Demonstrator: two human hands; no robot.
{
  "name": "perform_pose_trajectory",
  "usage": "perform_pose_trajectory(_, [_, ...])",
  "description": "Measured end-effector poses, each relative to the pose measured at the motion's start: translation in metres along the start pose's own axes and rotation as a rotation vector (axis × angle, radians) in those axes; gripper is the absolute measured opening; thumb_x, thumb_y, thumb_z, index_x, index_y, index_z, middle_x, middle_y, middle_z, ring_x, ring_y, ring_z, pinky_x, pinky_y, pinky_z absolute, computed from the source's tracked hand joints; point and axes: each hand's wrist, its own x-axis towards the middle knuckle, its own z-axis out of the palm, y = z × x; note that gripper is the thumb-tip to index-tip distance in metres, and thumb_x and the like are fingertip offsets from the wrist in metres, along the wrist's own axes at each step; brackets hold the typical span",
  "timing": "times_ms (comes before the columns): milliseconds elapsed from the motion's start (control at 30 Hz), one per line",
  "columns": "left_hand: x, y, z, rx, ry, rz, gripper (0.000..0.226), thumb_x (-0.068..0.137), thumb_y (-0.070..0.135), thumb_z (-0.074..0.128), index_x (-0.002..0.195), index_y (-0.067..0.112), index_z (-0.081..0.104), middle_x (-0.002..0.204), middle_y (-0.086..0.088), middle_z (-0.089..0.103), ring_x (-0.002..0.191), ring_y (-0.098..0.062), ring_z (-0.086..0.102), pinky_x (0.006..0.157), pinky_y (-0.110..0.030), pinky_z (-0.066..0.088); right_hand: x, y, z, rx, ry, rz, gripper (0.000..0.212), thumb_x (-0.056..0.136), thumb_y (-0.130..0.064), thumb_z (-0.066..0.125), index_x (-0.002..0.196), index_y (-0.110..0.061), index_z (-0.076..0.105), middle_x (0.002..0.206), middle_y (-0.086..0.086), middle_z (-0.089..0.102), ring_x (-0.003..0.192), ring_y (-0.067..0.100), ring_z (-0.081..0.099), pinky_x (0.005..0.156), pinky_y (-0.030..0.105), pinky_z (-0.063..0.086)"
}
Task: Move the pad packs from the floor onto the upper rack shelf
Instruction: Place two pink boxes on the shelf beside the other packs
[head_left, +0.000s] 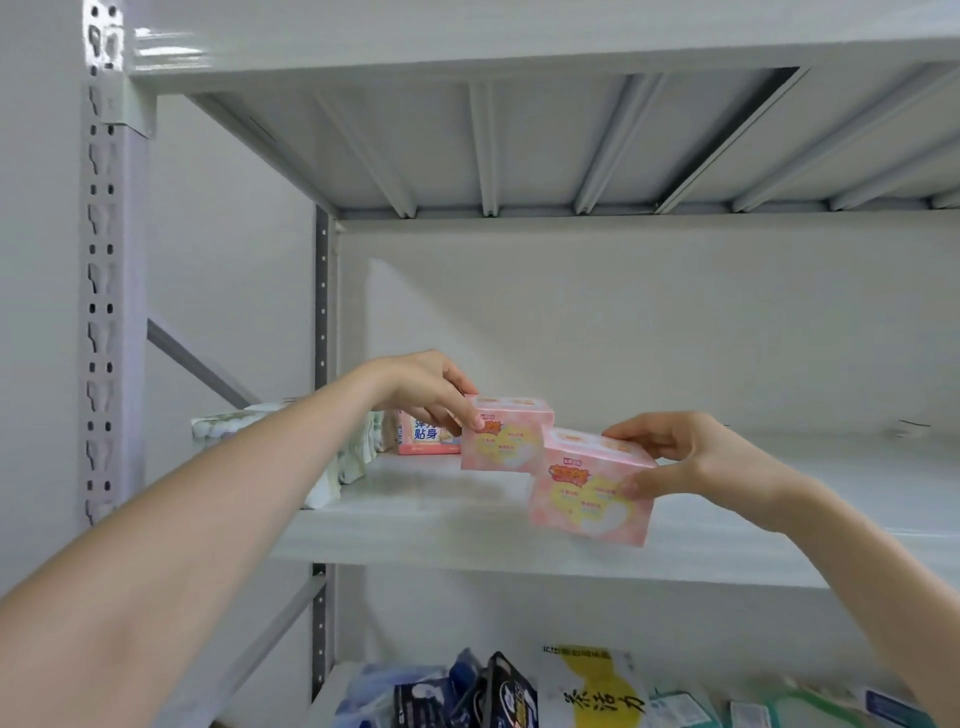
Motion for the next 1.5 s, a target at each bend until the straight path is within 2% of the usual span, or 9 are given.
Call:
perform_pose_trajectory(167, [0.048,-0.014,0.003,-0.036,-0.062,-0.030,0.057,0.075,0.012,0.082,0.127,0.011,0.059,0.107,-0.005,0.073,0.084,-0.016,0.072,0.088,-0.027,0.054,0.034,0.019,-0.011,0.012,-0.003,0.052,0.054,0.055,-0.017,0.081,0.107,-0.018,0.067,0.101,0.001,0.074,0.097,0.017,0.069,0.088,0.026,0.053])
perform_pose_trajectory(367, [0.088,-0.031,-0.001,-0.070,-0.067,-0.099,0.064,0.074,0.010,0.083,0.130,0.006,0.053,0.103,-0.011,0.074,0.087,-0.020,0.072,0.094,-0.033,0.053,0.073,0.042,-0.020,-0.024,-0.027,0.088,0.059,0.055,-0.019,0.082,0.111,-0.015,0.066,0.106,0.006,0.072,0.098,0.018,0.068,0.090,0.030,0.053])
perform_pose_trajectory(633, [0.115,-0.039,0.009,-0.087,-0.107,-0.123,0.066,0.071,0.010,0.085,0.129,0.008,0.052,0.111,-0.012,0.071,0.096,-0.022,0.072,0.098,-0.036,0.052,0.106,0.061,-0.017,-0.031,-0.058,0.131,0.059,0.053,-0.018,0.080,0.110,-0.014,0.066,0.108,0.010,0.069,0.098,0.022,0.068,0.069,0.019,0.052])
perform_pose_trajectory(733, [0.119,-0.042,0.012,-0.127,-0.127,-0.137,0.063,0.074,0.006,0.082,0.129,0.008,0.051,0.112,-0.014,0.070,0.091,-0.022,0.071,0.098,-0.037,0.052,0.112,0.066,-0.016,-0.041,-0.067,0.157,0.057,0.056,-0.016,0.084,0.110,-0.014,0.066,0.110,0.011,0.068,0.099,0.024,0.067,0.071,0.022,0.054])
perform_pose_trajectory(833, [0.121,-0.046,0.012,-0.180,-0.119,-0.137,0.063,0.074,0.001,0.080,0.130,0.007,0.051,0.110,-0.012,0.069,0.092,-0.023,0.070,0.098,-0.037,0.051,0.118,0.070,-0.013,-0.038,-0.068,0.196,0.049,0.070,-0.004,0.082,0.115,-0.009,0.064,0.114,0.014,0.065,0.100,0.026,0.067,0.073,0.023,0.055])
perform_pose_trajectory(1000, [0.122,-0.057,0.009,-0.242,-0.136,-0.143,0.063,0.074,-0.011,0.075,0.130,0.007,0.051,0.110,-0.013,0.068,0.107,-0.029,0.067,0.098,-0.039,0.051,0.125,0.072,-0.002,0.014,-0.029,0.234,0.053,0.072,-0.002,0.081,0.119,-0.008,0.060,0.117,0.015,0.062,0.102,0.026,0.067,0.082,0.031,0.058])
perform_pose_trajectory(1167, [0.112,-0.061,0.006,-0.284,-0.206,-0.156,0.065,0.077,-0.018,0.067,0.134,0.009,0.048,0.127,-0.012,0.064,0.111,-0.024,0.065,0.070,-0.025,0.059,0.130,0.068,0.010,0.070,-0.029,0.257,0.058,0.075,-0.002,0.078,0.128,-0.008,0.054,0.112,0.005,0.065,0.095,0.019,0.069,0.083,0.033,0.058])
perform_pose_trajectory(1300, [0.109,-0.069,0.007,-0.357,-0.311,-0.149,0.083,0.068,-0.014,0.073,0.140,0.014,0.044,0.128,-0.004,0.064,0.120,-0.023,0.060,0.108,-0.040,0.043,0.135,0.064,0.019,0.112,-0.034,0.276,0.070,0.076,-0.003,0.077,0.137,-0.005,0.044,0.115,0.002,0.065,0.096,0.016,0.068,0.078,0.030,0.059])
perform_pose_trajectory(1500, [0.106,-0.078,0.018,-0.309,-0.418,-0.075,0.074,0.066,-0.003,0.074,0.136,0.014,0.052,0.132,-0.002,0.062,0.126,-0.014,0.055,0.112,-0.033,0.036,0.142,0.059,0.037,0.118,-0.028,0.279,0.079,0.076,-0.004,0.077,0.143,-0.003,0.037,0.122,0.005,0.063,0.100,0.017,0.067,0.077,0.029,0.058])
